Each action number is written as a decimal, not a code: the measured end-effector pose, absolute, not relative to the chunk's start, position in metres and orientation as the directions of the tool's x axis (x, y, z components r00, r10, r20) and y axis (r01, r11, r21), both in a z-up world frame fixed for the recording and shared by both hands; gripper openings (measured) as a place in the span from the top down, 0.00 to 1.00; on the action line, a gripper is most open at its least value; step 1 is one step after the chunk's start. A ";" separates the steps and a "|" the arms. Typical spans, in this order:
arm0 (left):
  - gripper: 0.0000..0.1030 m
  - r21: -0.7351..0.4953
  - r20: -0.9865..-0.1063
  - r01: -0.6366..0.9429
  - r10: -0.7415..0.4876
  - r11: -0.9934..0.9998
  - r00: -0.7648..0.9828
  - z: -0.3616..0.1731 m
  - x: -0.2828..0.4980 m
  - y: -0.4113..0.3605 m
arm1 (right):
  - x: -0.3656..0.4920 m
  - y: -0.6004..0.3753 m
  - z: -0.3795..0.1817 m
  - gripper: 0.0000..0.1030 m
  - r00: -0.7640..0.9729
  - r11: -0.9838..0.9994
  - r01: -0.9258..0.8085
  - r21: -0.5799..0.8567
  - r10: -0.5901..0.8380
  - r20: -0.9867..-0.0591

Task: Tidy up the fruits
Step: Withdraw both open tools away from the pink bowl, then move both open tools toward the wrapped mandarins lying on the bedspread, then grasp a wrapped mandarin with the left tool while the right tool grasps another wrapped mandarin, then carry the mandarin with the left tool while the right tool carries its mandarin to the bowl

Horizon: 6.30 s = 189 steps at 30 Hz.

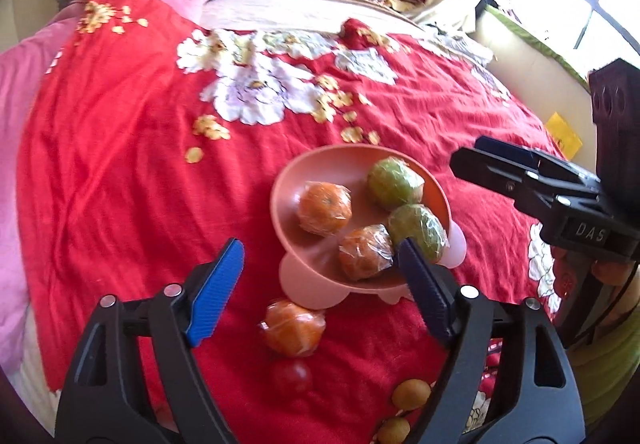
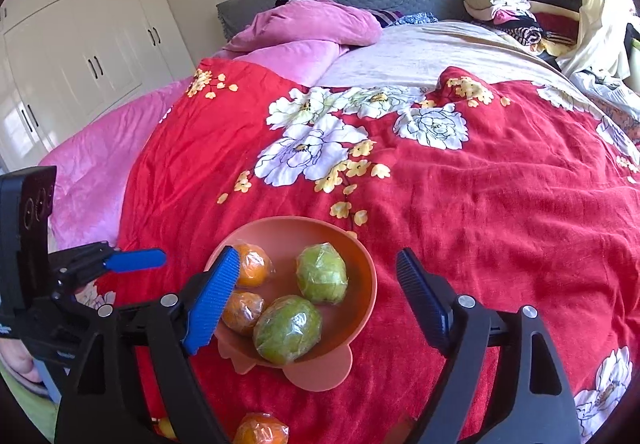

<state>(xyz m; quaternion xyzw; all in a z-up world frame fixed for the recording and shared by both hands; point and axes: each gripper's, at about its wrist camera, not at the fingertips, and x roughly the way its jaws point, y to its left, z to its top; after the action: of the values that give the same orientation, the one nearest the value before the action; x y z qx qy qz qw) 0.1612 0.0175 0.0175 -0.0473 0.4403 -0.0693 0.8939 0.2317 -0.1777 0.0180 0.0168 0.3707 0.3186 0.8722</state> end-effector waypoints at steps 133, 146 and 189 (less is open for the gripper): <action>0.62 -0.067 -0.854 0.178 -0.149 0.982 0.499 -0.045 0.153 0.023 | 0.134 -0.172 -0.042 0.68 0.382 0.793 -0.567 0.224 0.494 -0.781; 0.70 -0.113 -0.834 0.178 -0.190 0.978 0.517 -0.030 0.145 0.025 | 0.133 -0.178 -0.027 0.69 0.415 0.792 -0.564 0.234 0.517 -0.749; 0.70 -0.094 -0.822 0.197 -0.188 0.976 0.538 -0.013 0.197 0.006 | 0.192 -0.198 0.015 0.70 0.540 0.832 -0.493 0.253 0.521 -0.661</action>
<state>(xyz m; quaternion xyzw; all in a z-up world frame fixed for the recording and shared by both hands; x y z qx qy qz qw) 0.1967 0.0056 -0.0131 0.0047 0.4680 -0.1097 0.8769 0.1921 -0.1982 0.0145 0.0184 0.3826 0.2889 0.8774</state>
